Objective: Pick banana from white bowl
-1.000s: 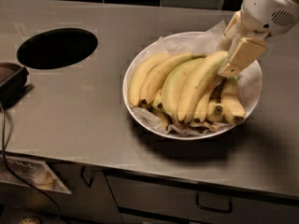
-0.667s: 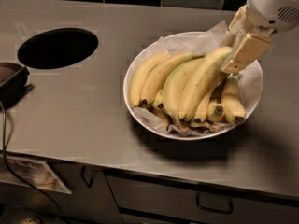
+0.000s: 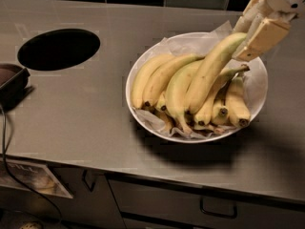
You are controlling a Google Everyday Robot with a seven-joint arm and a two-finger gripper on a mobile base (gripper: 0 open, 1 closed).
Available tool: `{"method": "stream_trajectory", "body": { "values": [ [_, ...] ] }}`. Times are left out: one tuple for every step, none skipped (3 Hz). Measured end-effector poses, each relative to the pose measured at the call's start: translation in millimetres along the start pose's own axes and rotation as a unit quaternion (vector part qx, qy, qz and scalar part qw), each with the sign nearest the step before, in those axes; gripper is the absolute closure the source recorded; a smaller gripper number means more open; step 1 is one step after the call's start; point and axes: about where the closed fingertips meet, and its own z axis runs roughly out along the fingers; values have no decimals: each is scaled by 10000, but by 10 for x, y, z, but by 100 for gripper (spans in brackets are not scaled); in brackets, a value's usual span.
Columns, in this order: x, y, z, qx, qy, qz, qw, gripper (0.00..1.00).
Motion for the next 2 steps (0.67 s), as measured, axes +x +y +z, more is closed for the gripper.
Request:
{"method": "stream_trajectory", "body": {
  "values": [
    [-32,-39,-138,88,-134,-50,9999,100],
    [-57,-31,-284,192,-249,-64,9995,100]
  ]
}}
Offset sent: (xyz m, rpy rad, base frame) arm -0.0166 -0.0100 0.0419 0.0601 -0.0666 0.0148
